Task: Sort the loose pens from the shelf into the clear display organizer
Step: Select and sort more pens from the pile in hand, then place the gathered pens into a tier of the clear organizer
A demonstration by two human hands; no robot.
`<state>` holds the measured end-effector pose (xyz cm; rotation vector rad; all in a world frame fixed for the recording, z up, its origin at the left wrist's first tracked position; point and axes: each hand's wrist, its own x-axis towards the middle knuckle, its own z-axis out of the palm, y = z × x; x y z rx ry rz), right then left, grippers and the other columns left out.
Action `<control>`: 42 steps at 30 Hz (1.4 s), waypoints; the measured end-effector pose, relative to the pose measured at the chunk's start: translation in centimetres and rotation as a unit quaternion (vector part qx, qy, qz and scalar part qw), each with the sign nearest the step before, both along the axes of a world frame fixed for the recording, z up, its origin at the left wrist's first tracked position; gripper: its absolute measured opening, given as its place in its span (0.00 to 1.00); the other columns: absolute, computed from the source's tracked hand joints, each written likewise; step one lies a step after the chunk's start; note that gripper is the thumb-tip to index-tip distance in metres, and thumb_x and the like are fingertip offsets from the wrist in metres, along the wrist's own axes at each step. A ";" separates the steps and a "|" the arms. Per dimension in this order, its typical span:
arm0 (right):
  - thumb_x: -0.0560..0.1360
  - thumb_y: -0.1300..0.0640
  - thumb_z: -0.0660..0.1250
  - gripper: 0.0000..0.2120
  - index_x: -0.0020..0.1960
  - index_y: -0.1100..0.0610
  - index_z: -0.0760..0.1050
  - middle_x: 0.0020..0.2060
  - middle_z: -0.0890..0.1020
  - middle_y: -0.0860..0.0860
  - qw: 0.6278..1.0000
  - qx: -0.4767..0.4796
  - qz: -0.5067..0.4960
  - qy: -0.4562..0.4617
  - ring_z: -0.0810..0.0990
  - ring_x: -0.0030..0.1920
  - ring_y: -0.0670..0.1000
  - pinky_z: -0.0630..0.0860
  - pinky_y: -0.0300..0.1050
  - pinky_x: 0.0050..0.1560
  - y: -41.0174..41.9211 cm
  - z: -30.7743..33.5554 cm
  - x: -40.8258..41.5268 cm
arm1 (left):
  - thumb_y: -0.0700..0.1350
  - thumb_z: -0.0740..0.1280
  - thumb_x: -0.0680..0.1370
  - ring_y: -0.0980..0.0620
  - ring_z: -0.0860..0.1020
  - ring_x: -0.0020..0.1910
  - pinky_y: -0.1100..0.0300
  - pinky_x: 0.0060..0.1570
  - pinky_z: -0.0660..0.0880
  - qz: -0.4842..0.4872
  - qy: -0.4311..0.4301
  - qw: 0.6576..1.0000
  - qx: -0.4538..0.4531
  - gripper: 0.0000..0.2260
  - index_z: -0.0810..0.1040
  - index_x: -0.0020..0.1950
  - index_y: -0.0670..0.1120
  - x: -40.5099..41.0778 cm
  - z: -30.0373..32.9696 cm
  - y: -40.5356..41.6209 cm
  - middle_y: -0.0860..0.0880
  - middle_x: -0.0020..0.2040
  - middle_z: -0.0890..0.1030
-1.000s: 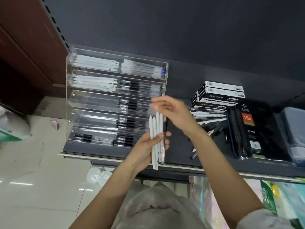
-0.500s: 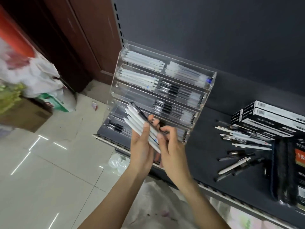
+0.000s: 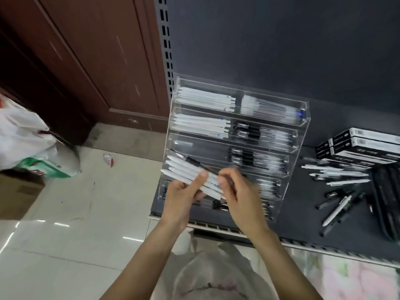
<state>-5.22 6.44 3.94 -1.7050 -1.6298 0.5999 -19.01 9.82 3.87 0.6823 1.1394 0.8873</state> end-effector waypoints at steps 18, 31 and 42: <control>0.72 0.62 0.68 0.10 0.47 0.52 0.69 0.34 0.77 0.42 0.987 -0.045 -0.104 -0.115 0.75 0.32 0.40 0.68 0.28 0.33 1.2 2.6 0.5 | 0.43 0.68 0.75 0.54 0.83 0.48 0.65 0.43 0.79 0.011 -0.020 1.000 0.006 0.08 0.82 0.53 0.45 -4.8 -0.9 3.7 0.50 0.47 0.85; 0.70 0.58 0.74 0.07 0.48 0.53 0.83 0.40 0.80 0.46 0.963 -0.029 0.062 -0.262 0.79 0.38 0.47 0.76 0.38 0.35 -0.6 -1.2 1.4 | 0.45 0.66 0.78 0.58 0.81 0.47 0.67 0.44 0.77 0.183 -0.007 0.983 0.015 0.05 0.82 0.48 0.48 -8.9 -1.8 4.7 0.55 0.43 0.84; 0.51 0.69 0.75 0.17 0.35 0.53 0.79 0.31 0.79 0.46 0.902 -0.002 0.142 -0.407 0.76 0.31 0.48 0.70 0.37 0.28 1.0 -6.9 -3.2 | 0.45 0.67 0.77 0.57 0.82 0.44 0.66 0.43 0.78 0.178 -0.012 0.984 0.009 0.05 0.82 0.47 0.46 -8.1 -1.9 3.3 0.53 0.41 0.85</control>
